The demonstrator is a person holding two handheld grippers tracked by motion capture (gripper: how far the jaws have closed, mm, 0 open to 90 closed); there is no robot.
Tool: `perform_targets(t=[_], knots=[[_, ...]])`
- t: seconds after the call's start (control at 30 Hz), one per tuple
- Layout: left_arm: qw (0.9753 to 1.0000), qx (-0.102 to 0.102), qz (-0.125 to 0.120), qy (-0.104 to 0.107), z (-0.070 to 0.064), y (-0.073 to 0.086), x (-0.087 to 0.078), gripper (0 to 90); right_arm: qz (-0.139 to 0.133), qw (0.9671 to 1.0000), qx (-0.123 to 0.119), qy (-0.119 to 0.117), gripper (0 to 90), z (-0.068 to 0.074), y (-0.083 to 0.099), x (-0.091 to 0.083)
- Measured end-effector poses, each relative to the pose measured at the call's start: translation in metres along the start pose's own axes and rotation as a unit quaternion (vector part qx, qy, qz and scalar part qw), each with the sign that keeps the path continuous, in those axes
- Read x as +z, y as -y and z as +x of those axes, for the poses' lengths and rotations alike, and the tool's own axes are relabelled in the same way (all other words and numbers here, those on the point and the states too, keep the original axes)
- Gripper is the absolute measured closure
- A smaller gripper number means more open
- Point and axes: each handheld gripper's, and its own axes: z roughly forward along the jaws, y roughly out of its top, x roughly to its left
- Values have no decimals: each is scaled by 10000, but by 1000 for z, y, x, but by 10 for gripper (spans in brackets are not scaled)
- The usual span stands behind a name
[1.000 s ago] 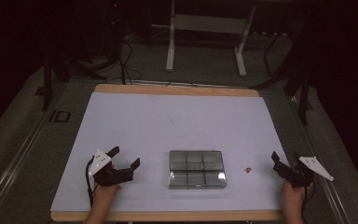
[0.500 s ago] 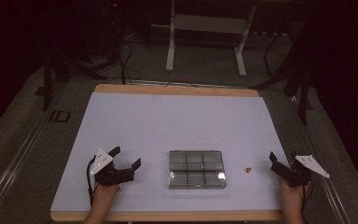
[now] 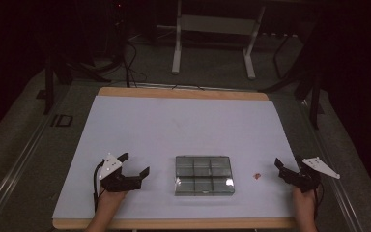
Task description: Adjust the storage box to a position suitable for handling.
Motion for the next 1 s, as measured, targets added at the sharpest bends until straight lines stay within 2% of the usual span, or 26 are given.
perform_targets(t=[0.03, 0.1, 0.2, 0.3, 0.4, 0.47, 0.57, 0.7, 0.77, 0.83, 0.9, 0.93, 0.97, 1.0], knots=[[10000, 36, 42, 33, -1, -1, 1, 20, 33, 9999, -92, -46, 142, 2, -2, 0], [9998, 102, 112, 164, -3, -3, 2, 20, 24, 9993, -211, -299, 142, 6, -5, 0], [9990, 177, 236, 325, -5, -7, 6, 20, 97, 9973, -225, -691, 141, 13, -10, -2], [9979, 236, 365, 479, -7, -8, 9, 20, 60, 9945, -198, -1023, 139, 20, -15, -4], [9964, 318, 493, 615, -12, -10, 12, 20, 63, 9902, -423, -1327, 139, 25, -20, -4], [9951, 402, 563, 710, -16, -11, 14, 20, 113, 9848, -593, -1631, 139, 28, -22, -4], [9926, 555, 684, 833, -22, -13, 17, 20, 230, 9770, -798, -1962, 139, 35, -23, -2], [9898, 615, 752, 1039, -28, -14, 21, 46, 362, 9676, -909, -2329, 138, 45, -21, 2], [9887, 674, 787, 1086, -31, -16, 23, 47, 420, 9657, -982, -2368, 138, 51, -19, 4], [9876, 668, 803, 1172, -33, -17, 25, 72, 461, 9615, -1039, -2502, 138, 57, -17, 6], [9860, 721, 839, 1250, -35, -18, 27, 88, 545, 9540, -1046, -2757, 139, 62, -15, 9], [9851, 739, 837, 1312, -36, -19, 28, 127, 580, 9519, -1087, -2805, 142, 65, -15, 9], [9845, 748, 865, 1332, -36, -19, 29, 160, 653, 9471, -1282, -2870, 206, 69, -14, 10], [9833, 768, 929, 1363, -37, -19, 31, 161, 693, 9440, -1404, -2904, 246, 71, -13, 10]])
